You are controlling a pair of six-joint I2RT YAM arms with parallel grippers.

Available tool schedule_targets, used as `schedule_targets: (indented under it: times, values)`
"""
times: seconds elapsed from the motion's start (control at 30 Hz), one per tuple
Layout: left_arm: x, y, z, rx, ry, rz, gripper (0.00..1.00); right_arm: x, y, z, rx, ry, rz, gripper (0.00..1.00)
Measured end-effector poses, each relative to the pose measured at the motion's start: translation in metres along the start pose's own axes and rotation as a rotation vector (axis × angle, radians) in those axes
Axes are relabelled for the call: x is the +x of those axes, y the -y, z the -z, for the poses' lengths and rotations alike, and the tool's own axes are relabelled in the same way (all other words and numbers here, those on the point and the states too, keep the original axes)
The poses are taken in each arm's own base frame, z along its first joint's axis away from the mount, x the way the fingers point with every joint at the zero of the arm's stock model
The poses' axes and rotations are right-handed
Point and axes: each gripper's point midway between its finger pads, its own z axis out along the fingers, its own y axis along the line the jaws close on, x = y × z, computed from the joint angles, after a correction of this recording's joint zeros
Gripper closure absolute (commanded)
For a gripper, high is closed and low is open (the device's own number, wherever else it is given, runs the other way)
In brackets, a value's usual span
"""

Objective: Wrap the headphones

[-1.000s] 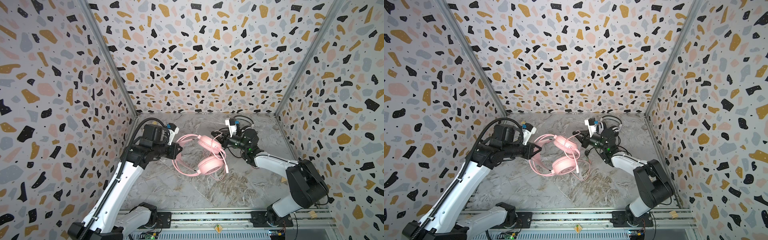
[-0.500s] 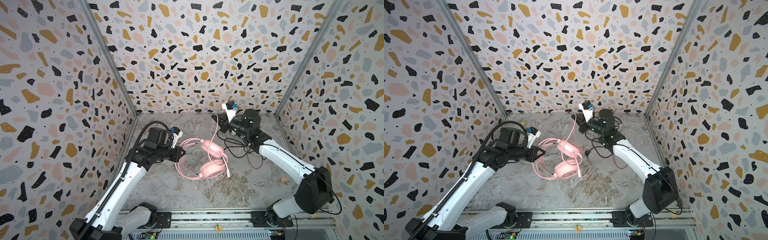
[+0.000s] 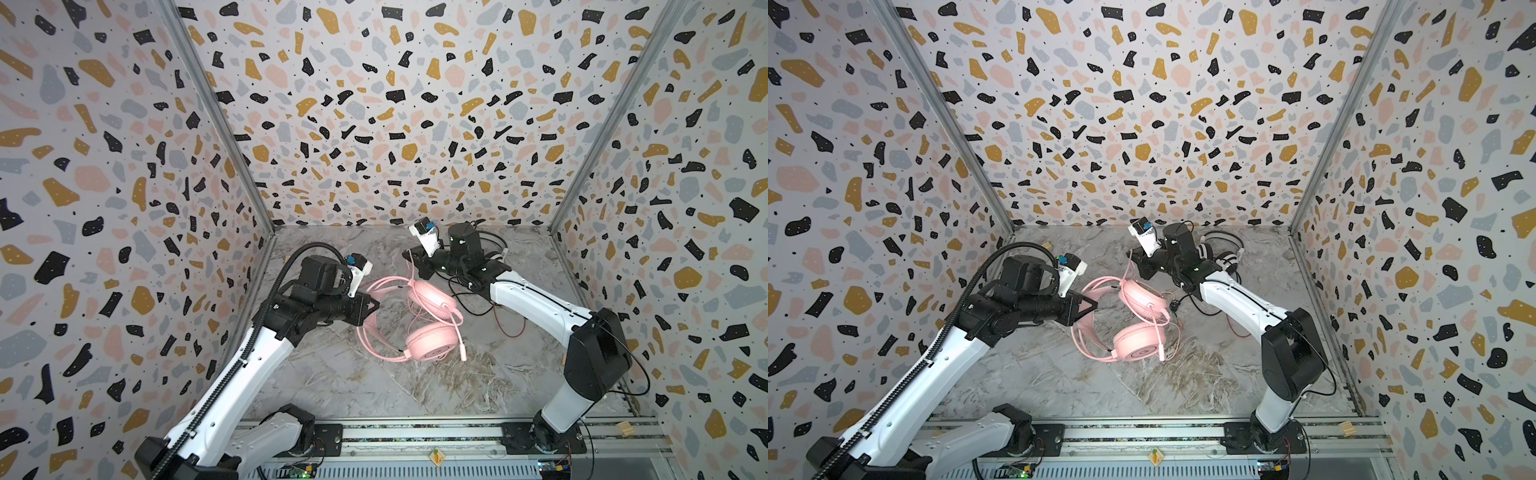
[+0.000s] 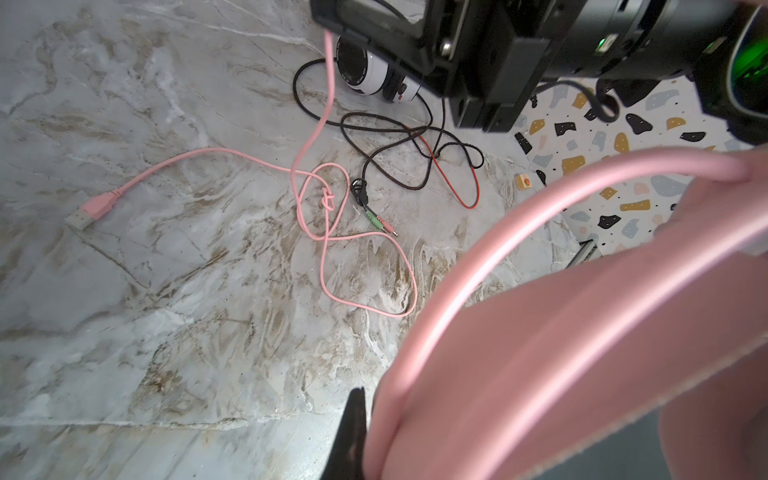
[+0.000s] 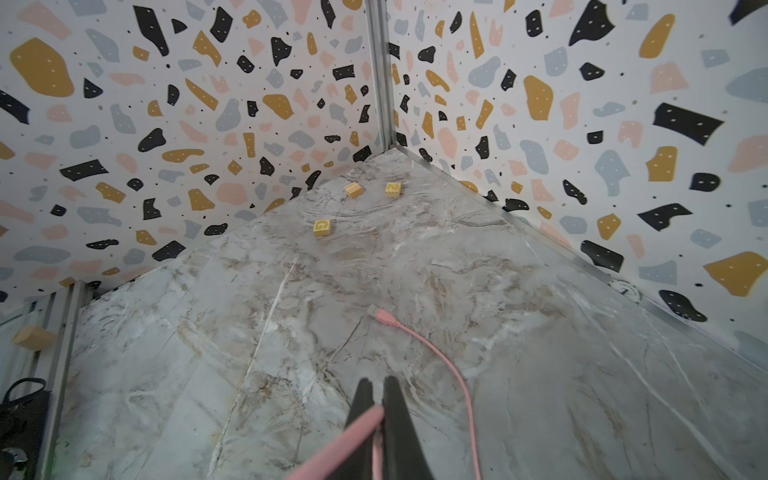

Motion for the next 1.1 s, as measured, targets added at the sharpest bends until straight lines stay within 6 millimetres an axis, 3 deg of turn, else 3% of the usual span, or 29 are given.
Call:
schedule_targets:
  times: [0.17,0.33,0.53,0.63,0.73,0.87,1.1]
  values:
    - [-0.009,0.007,0.000,0.038,0.032,-0.009,1.00,0.012,-0.022,-0.008,-0.065,-0.001,-0.005,0.97]
    - [-0.013,0.007,-0.004,0.043,0.038,-0.013,1.00,0.046,-0.023,-0.010,-0.097,-0.029,-0.058,0.88]
    - [-0.029,0.014,0.006,0.041,0.080,-0.034,1.00,0.067,-0.012,0.003,-0.156,0.011,-0.189,0.54]
    - [-0.040,0.020,0.013,0.047,0.111,-0.051,1.00,0.056,-0.010,0.008,-0.201,0.071,-0.224,0.40]
    - [-0.046,0.024,0.017,0.051,0.125,-0.057,1.00,0.041,-0.021,0.006,-0.282,0.143,-0.228,0.19]
    - [-0.055,0.027,0.022,0.043,0.126,-0.058,1.00,0.047,-0.029,-0.001,-0.357,0.172,-0.254,0.14]
    - [-0.067,0.030,0.033,0.012,0.120,-0.072,1.00,0.093,-0.037,0.000,-0.377,0.118,-0.321,0.14]
